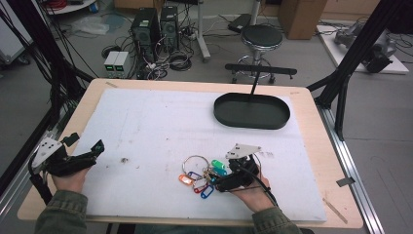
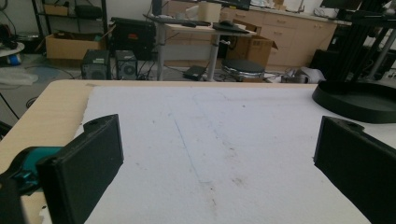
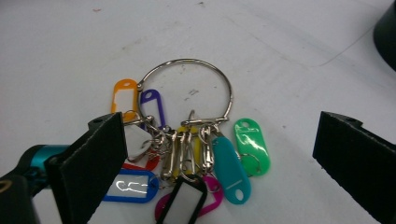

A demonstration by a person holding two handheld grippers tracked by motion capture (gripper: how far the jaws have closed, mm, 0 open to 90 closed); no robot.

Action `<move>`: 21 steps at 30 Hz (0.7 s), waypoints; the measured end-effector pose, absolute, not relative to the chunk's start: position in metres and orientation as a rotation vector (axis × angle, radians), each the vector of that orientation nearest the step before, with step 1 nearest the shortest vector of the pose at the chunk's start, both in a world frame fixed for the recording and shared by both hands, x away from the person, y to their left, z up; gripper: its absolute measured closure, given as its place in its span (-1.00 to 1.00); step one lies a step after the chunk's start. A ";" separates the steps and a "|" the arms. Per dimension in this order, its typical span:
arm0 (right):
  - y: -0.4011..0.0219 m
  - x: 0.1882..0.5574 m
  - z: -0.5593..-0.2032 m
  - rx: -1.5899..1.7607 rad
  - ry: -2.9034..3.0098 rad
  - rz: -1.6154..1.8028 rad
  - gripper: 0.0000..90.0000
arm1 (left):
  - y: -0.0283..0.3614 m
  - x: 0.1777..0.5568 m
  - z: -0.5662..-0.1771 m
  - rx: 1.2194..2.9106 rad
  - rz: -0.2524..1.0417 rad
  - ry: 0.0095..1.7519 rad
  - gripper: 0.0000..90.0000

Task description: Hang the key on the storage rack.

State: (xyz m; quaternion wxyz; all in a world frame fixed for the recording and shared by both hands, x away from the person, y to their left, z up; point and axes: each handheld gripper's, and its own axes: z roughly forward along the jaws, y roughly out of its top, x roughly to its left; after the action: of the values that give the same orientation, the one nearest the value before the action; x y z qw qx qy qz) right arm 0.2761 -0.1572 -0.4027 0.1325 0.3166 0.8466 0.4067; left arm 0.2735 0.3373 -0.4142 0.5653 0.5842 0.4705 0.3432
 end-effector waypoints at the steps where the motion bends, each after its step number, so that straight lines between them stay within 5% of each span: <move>1: -0.155 0.276 -0.403 0.908 2.463 1.180 -0.96 | 0.337 0.273 -0.414 1.374 0.807 1.107 -0.96; 21: -0.121 0.274 -0.417 0.804 2.647 1.068 -0.95 | 0.337 0.274 -0.414 1.384 0.794 1.091 -0.96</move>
State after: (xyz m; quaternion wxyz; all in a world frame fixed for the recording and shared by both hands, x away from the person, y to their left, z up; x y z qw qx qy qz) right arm 0.2738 -0.1206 -0.4166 0.0881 0.2703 0.8891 0.3589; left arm 0.2740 0.3368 -0.4143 0.5681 0.5893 0.4646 0.3379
